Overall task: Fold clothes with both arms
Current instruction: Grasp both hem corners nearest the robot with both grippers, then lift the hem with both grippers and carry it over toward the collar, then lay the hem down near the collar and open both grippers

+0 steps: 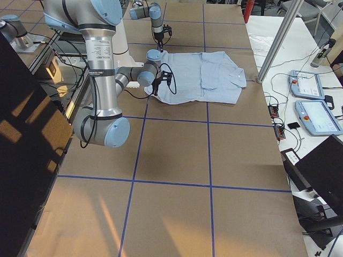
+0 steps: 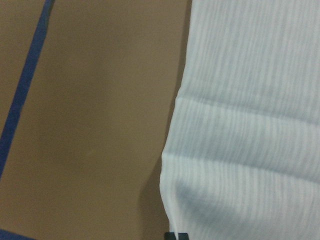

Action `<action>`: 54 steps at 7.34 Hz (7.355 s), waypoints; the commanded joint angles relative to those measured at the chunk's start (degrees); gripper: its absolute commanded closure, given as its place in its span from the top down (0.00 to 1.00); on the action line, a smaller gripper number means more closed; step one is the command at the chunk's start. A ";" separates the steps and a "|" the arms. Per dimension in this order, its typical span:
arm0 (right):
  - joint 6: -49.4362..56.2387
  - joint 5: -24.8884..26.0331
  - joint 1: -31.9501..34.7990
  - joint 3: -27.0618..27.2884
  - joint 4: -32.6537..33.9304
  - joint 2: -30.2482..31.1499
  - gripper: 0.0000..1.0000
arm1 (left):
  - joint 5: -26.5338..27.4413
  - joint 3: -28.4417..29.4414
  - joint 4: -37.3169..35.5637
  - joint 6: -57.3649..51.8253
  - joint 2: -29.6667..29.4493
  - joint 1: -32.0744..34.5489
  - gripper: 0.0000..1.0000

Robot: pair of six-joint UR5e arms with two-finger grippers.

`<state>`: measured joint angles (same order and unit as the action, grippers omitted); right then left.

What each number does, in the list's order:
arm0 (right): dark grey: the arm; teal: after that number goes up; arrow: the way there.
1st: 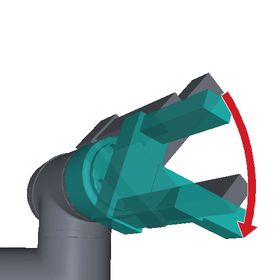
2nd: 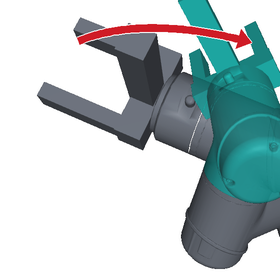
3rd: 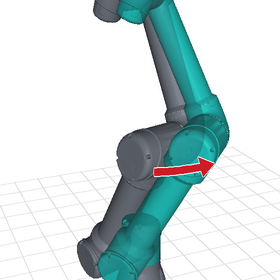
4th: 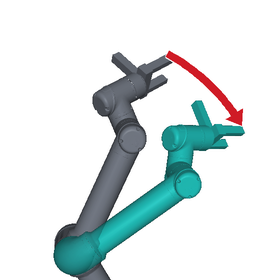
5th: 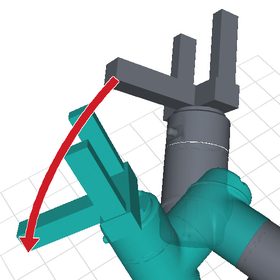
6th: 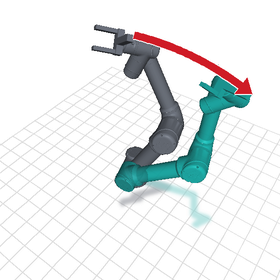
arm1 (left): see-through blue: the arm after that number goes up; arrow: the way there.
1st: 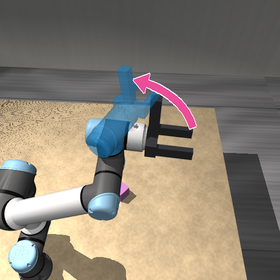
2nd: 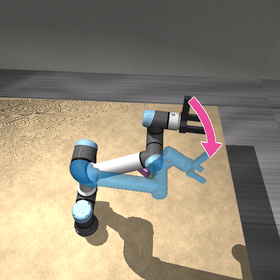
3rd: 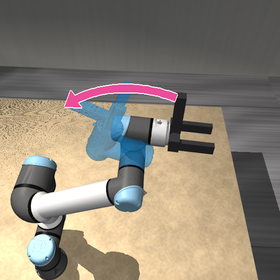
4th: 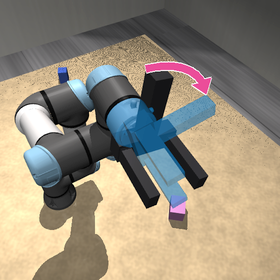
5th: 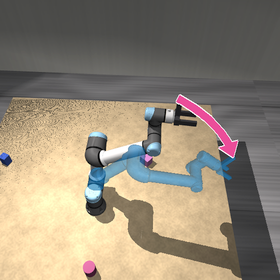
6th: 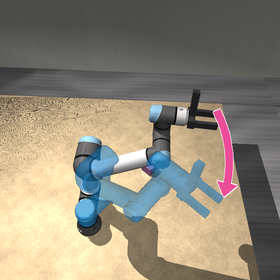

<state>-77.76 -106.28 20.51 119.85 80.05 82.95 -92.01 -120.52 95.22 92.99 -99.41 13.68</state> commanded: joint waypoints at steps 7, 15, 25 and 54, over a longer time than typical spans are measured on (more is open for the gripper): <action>0.77 -7.17 9.19 0.74 -0.07 -1.21 0.00 | -0.80 -0.86 0.23 -11.17 1.59 3.54 0.00; 1.12 -13.76 15.16 1.18 -1.46 -2.00 0.00 | -4.05 -7.26 0.93 -11.34 2.38 4.33 0.00; 4.64 -24.23 31.60 -7.59 -2.00 -12.61 0.00 | -17.84 -6.42 5.48 -27.43 -1.13 23.92 0.00; 6.66 -20.03 36.10 -60.96 -17.99 -42.34 0.35 | -27.70 56.71 44.35 -35.07 -27.07 41.86 0.29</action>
<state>-71.01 -127.66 57.03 58.81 62.73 40.75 -119.71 -63.76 139.54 57.89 -126.56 55.47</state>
